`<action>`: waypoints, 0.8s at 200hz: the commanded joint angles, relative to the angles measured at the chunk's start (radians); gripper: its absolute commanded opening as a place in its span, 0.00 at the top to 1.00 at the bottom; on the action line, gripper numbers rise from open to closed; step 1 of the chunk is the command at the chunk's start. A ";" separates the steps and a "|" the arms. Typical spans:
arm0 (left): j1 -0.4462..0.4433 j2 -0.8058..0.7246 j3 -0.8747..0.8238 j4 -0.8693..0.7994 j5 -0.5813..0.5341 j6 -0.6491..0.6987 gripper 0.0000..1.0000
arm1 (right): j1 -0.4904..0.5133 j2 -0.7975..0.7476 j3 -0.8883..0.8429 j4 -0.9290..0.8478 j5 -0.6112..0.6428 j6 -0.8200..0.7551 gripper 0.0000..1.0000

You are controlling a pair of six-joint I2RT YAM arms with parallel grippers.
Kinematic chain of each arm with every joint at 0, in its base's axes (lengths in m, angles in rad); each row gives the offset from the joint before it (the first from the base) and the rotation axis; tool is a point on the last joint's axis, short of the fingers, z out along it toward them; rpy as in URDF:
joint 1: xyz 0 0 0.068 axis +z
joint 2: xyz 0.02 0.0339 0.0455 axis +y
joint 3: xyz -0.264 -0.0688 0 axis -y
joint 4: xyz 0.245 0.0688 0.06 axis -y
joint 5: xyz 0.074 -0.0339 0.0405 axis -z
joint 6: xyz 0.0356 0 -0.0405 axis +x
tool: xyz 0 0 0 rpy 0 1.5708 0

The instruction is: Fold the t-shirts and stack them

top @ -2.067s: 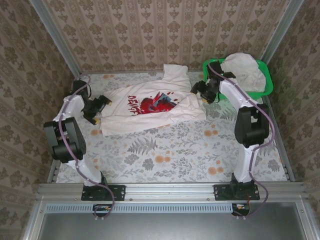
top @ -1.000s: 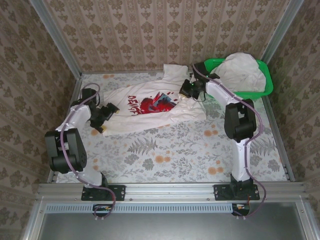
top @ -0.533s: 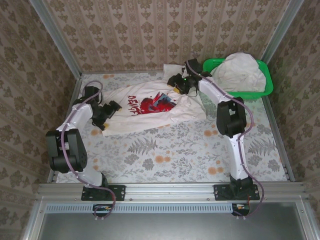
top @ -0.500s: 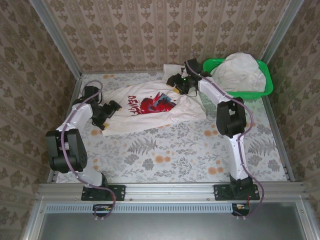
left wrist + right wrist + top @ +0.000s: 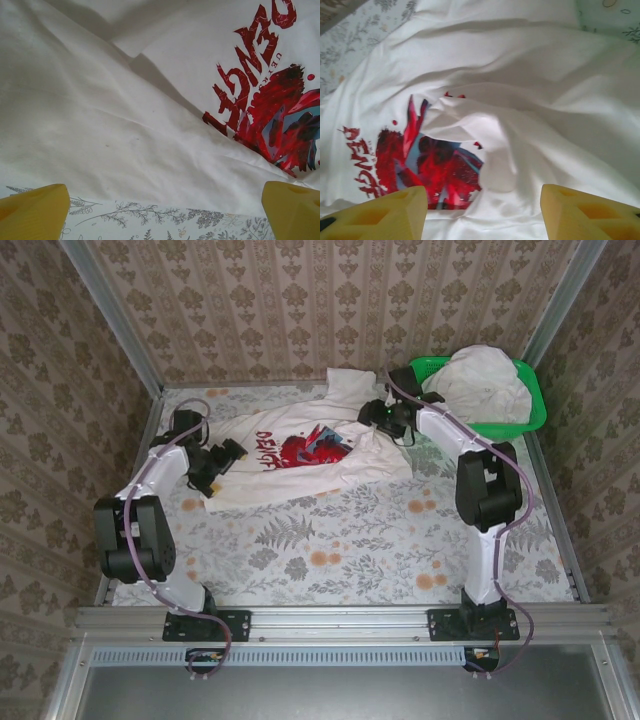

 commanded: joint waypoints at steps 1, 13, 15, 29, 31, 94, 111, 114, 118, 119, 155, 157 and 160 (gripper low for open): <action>-0.007 -0.012 0.012 -0.001 -0.001 -0.008 0.00 | 0.011 0.074 0.052 -0.077 -0.008 -0.094 0.47; -0.008 -0.028 -0.004 -0.002 -0.005 -0.008 0.00 | 0.011 0.096 0.079 -0.090 -0.026 -0.096 0.53; -0.008 -0.030 -0.007 -0.001 -0.005 -0.008 0.00 | 0.011 0.099 0.083 -0.091 -0.029 -0.095 0.54; -0.006 -0.049 -0.025 -0.004 -0.012 -0.006 0.00 | 0.012 0.118 0.109 -0.091 -0.058 -0.091 0.63; -0.005 -0.051 -0.027 -0.004 -0.014 -0.005 0.00 | 0.012 0.119 0.113 -0.091 -0.062 -0.091 0.64; 0.020 -0.095 -0.074 -0.012 -0.026 -0.005 0.00 | 0.040 0.103 0.196 -0.093 -0.151 -0.032 1.00; 0.023 -0.095 -0.075 -0.012 -0.027 -0.008 0.00 | 0.058 0.082 0.186 -0.059 -0.155 0.015 1.00; 0.024 -0.096 -0.075 -0.012 -0.027 -0.010 0.00 | 0.060 0.079 0.183 -0.056 -0.158 0.024 1.00; 0.026 -0.096 -0.074 -0.012 -0.027 -0.010 0.00 | 0.063 0.078 0.181 -0.042 -0.162 0.035 0.98; 0.026 -0.095 -0.074 -0.012 -0.027 -0.010 0.00 | 0.062 0.077 0.181 -0.034 -0.163 0.040 0.98; 0.028 -0.089 -0.073 -0.009 -0.017 -0.008 0.00 | 0.075 0.126 0.191 0.071 -0.235 0.165 0.93; 0.027 -0.089 -0.072 -0.009 -0.017 -0.008 0.00 | 0.077 0.130 0.193 0.076 -0.238 0.170 0.93; 0.027 -0.090 -0.072 -0.009 -0.016 -0.008 0.00 | 0.079 0.136 0.197 0.082 -0.241 0.181 0.92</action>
